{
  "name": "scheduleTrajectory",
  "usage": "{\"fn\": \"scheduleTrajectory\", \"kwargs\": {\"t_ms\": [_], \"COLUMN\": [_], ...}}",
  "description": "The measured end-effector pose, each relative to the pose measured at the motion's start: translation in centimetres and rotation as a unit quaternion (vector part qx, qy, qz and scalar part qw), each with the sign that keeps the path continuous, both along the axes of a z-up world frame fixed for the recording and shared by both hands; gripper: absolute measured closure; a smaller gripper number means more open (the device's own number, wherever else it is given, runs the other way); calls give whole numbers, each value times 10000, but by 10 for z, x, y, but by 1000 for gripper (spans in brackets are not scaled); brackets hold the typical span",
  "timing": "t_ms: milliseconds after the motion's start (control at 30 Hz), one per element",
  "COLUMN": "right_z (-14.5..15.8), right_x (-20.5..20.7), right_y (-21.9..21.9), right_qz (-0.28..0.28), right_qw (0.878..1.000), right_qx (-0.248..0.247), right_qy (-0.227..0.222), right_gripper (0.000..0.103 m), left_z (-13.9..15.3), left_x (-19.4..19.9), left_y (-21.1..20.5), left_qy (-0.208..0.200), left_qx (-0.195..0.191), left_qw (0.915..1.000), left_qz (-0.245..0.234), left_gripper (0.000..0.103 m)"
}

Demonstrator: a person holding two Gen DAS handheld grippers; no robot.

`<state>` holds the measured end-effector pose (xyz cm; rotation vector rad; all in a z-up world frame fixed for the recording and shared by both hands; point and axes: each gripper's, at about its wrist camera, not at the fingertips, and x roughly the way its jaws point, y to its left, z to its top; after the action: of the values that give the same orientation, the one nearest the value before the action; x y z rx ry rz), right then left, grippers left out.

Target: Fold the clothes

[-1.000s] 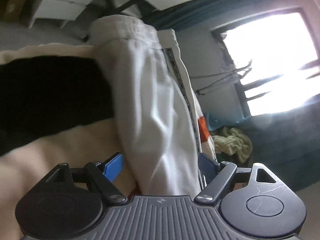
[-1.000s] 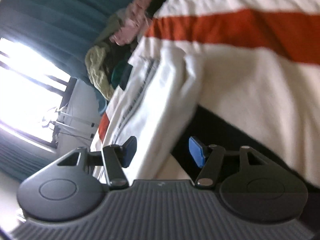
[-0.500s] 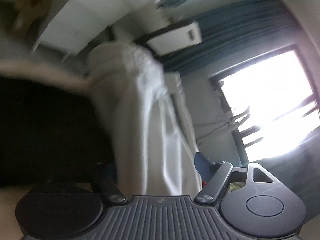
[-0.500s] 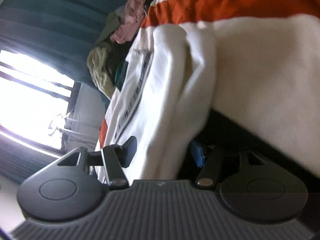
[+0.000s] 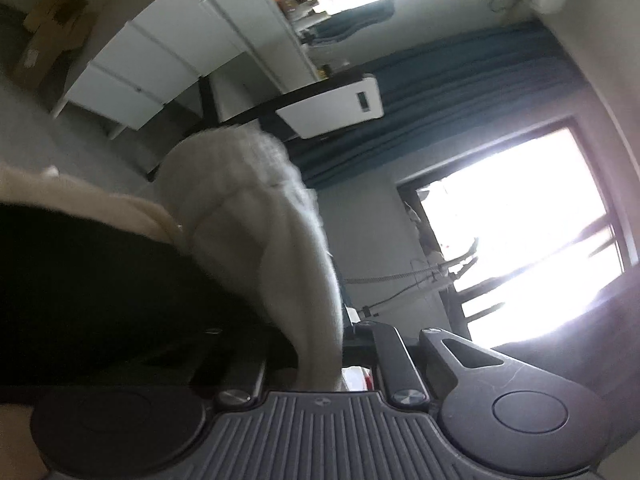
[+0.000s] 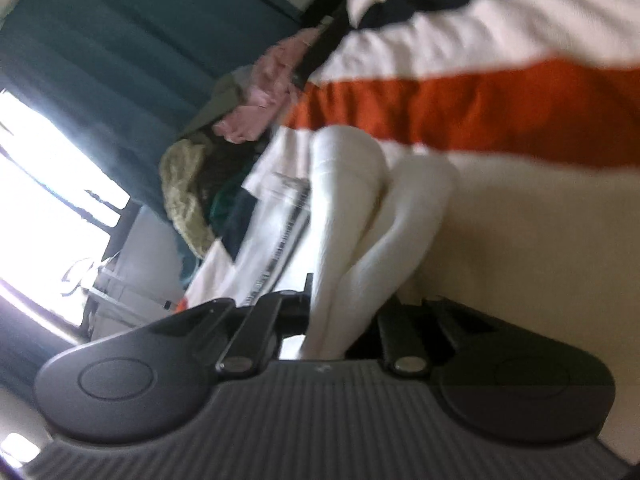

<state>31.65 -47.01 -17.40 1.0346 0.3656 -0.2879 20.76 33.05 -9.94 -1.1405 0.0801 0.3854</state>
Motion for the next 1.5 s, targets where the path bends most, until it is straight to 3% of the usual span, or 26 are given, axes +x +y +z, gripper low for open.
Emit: {"fn": "scheduleTrajectory", "kwargs": {"t_ms": [133, 333, 400, 467, 500, 633, 700, 833, 900, 933, 967, 1033, 1233, 1367, 1500], "right_z": [19, 19, 18, 17, 14, -16, -28, -32, -31, -29, -27, -25, -26, -34, -29], "right_x": [-34, -99, -121, -137, -144, -170, -178, -181, -179, -178, -176, -175, -166, -162, -151], "right_y": [-9, -36, -45, -50, -54, -63, -65, -64, -63, -63, -64, -64, -63, -64, -61], "right_qz": [-43, -317, -409, -370, -335, -389, -429, -312, -197, -160, -124, -95, -84, -191, -125], "right_qw": [9999, 9977, 9958, 9928, 9898, 9786, 9725, 9706, 9720, 9725, 9728, 9737, 9787, 9778, 9837], "right_qx": [-60, 564, 773, 957, 1085, 1858, 2153, 2326, 2299, 2295, 2291, 2272, 2049, 2080, 1791], "right_qy": [-120, 181, 282, 627, 855, 792, 774, 528, 435, 376, 315, 167, 92, 133, 130], "right_gripper": [92, 92, 92, 92, 91, 90, 88, 87, 83, 73, 58, 40, 38, 38, 38], "left_z": [22, 36, 40, 42, 42, 46, 48, 53, 59, 62, 66, 76, 101, 106, 98], "left_x": [-28, -82, -98, -107, -109, -108, -108, -101, -101, -101, -104, -112, -129, -129, -115], "left_y": [-11, -7, -5, -6, -9, -33, -44, -59, -66, -70, -75, -88, -124, -158, -193], "left_qy": [45, 243, 456, 816, 1035, 1848, 2010, 2456, 2529, 2559, 2611, 2698, 2465, 2299, 2083], "left_qx": [257, -88, 32, 386, 618, 1492, 1679, 1959, 2026, 2061, 2140, 2277, 2694, 3246, 3569], "left_qw": [9993, 9991, 9983, 9948, 9913, 9684, 9617, 9445, 9403, 9383, 9355, 9311, 9271, 9125, 8988], "left_qz": [-256, -322, -358, -476, -534, -767, -810, -961, -1038, -1075, -1042, -920, -852, -955, -1464], "left_gripper": [92, 92, 92, 92, 91, 88, 85, 63, 49, 45, 42, 20, 17, 16, 15]}}
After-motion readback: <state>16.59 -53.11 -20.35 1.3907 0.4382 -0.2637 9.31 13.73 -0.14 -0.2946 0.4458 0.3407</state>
